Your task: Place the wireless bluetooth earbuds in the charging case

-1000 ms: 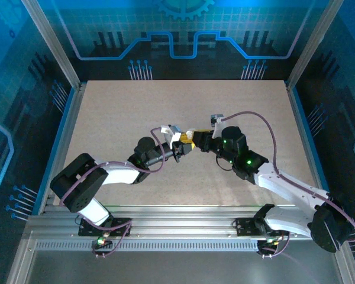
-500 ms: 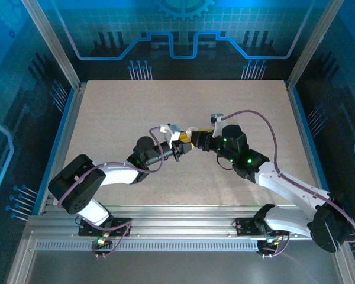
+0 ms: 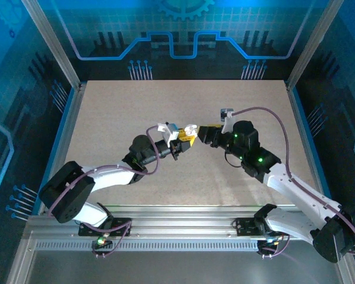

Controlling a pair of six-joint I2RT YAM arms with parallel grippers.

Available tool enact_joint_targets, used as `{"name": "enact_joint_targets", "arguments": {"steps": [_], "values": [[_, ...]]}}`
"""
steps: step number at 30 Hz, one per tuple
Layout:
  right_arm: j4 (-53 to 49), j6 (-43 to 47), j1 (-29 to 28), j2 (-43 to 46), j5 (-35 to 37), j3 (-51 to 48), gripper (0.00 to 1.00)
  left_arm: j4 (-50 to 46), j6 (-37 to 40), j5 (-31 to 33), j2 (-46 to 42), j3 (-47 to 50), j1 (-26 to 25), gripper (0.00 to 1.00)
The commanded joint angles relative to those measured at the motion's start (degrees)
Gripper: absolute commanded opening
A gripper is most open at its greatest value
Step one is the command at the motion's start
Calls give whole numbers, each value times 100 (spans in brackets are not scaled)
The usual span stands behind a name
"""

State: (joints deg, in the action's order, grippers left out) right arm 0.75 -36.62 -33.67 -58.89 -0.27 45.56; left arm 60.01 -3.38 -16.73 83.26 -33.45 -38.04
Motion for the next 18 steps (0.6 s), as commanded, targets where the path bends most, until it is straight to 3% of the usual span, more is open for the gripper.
{"name": "enact_joint_targets", "arguments": {"steps": [1,18], "values": [[-398,-176,49,173,-202,154,54,-263,327,104,-189,-47,-37,17],[-1550,-354,55,371,-468,655,53,-528,566,231,-197,-61,-36,17]]}}
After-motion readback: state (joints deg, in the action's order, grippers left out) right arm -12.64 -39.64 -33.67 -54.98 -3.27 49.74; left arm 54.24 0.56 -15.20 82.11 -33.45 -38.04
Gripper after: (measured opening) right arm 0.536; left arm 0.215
